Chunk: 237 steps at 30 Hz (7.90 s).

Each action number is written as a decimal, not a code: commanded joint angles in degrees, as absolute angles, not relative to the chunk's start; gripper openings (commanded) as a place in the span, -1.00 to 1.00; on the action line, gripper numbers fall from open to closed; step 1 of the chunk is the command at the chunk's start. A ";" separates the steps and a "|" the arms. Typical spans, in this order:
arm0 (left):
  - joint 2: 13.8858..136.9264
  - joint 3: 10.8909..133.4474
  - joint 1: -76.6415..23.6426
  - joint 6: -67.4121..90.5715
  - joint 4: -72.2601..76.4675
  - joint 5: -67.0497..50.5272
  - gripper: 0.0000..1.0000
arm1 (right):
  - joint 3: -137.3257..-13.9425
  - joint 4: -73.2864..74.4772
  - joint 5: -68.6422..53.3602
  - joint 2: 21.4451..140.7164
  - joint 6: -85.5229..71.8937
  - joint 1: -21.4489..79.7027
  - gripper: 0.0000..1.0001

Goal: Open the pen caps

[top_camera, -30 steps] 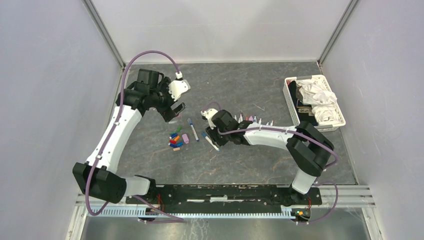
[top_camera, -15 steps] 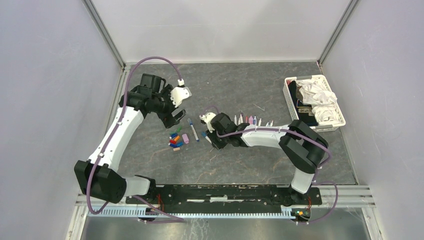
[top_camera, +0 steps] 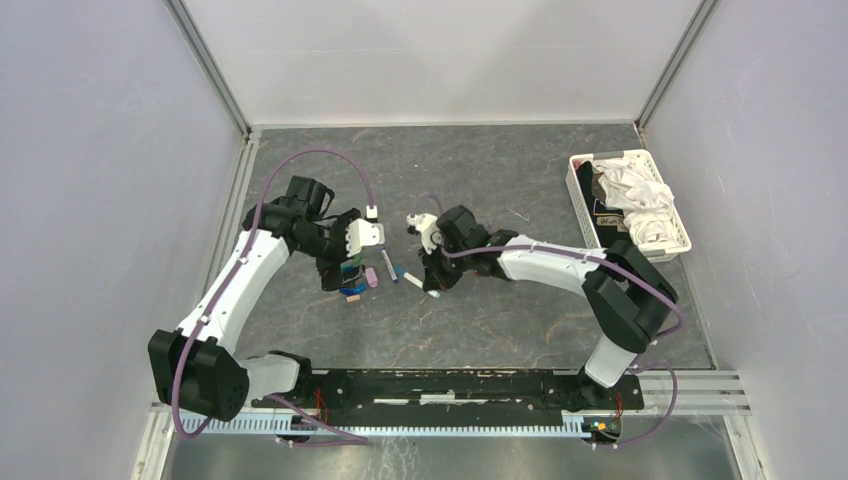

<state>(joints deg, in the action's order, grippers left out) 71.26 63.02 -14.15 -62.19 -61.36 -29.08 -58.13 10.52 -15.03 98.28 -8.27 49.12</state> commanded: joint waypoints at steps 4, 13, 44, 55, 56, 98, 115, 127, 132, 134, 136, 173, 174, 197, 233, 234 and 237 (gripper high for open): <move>70.61 63.57 -14.06 -77.74 -67.78 -40.83 0.94 | -66.33 15.47 -42.72 95.19 -5.29 46.08 -1.00; 72.19 64.01 -15.12 -81.64 -69.40 -47.07 0.67 | -68.95 14.66 -53.68 97.26 -7.58 46.20 -1.00; 74.09 65.01 -19.18 -80.88 -71.29 -42.44 -0.95 | -73.58 9.63 -56.70 104.49 -14.17 47.93 -0.99; 75.04 64.47 -12.52 -87.59 -67.18 -21.99 -0.96 | -64.35 21.06 -47.30 99.15 -5.00 43.27 -1.00; 75.70 64.96 -11.34 -87.82 -66.48 -21.63 -0.96 | -64.05 22.16 -46.07 99.28 -4.17 43.24 -1.00; 83.98 69.74 -4.50 -62.52 -57.27 -34.92 0.20 | -67.01 11.62 10.45 98.26 -15.51 49.72 -0.01; 75.22 80.82 -0.80 -43.38 -55.53 -30.74 1.00 | -85.98 14.17 5.27 119.29 -14.48 55.63 0.06; 75.63 79.02 -0.53 -41.19 -52.60 -28.56 1.00 | -80.57 12.50 6.24 118.57 -11.45 55.40 -0.63; 74.71 75.17 -0.53 -48.17 -56.03 -32.50 1.00 | -77.26 12.01 2.61 112.42 -9.70 54.36 -1.00; 73.97 73.49 -0.53 -52.52 -58.05 -35.09 1.00 | -76.61 11.86 -2.63 109.83 -9.19 53.49 -1.00; 72.76 71.86 -0.54 -58.27 -60.53 -37.72 1.00 | -75.77 12.04 -8.75 107.07 -8.71 52.60 -1.00; 56.05 58.14 -7.73 -105.08 -74.58 -40.22 -0.11 | -81.36 9.77 -59.09 107.14 -21.62 50.88 -1.00; 56.26 58.10 -8.15 -104.97 -74.60 -39.68 -0.18 | -81.55 9.53 -59.15 107.32 -21.99 50.86 -1.00; 53.80 56.86 -10.55 -103.45 -72.29 -40.15 -0.95 | -85.67 -8.14 -60.97 114.57 -38.67 54.04 0.00; 54.30 55.88 -14.24 -110.78 -75.04 -36.26 -0.95 | -94.39 2.11 -56.61 123.82 -35.79 51.84 -1.00; 54.36 55.97 -14.24 -110.88 -75.06 -36.63 -0.95 | -94.52 1.92 -56.00 124.05 -35.70 51.75 -1.00; 54.91 56.24 -14.32 -110.66 -74.33 -37.55 -0.95 | -96.73 1.32 -55.03 125.77 -36.01 51.75 -1.00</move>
<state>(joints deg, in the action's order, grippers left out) 54.59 55.94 -12.40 -106.13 -70.78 -31.81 -92.40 -0.32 -62.41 122.56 -38.33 52.95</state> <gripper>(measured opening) 0.153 0.125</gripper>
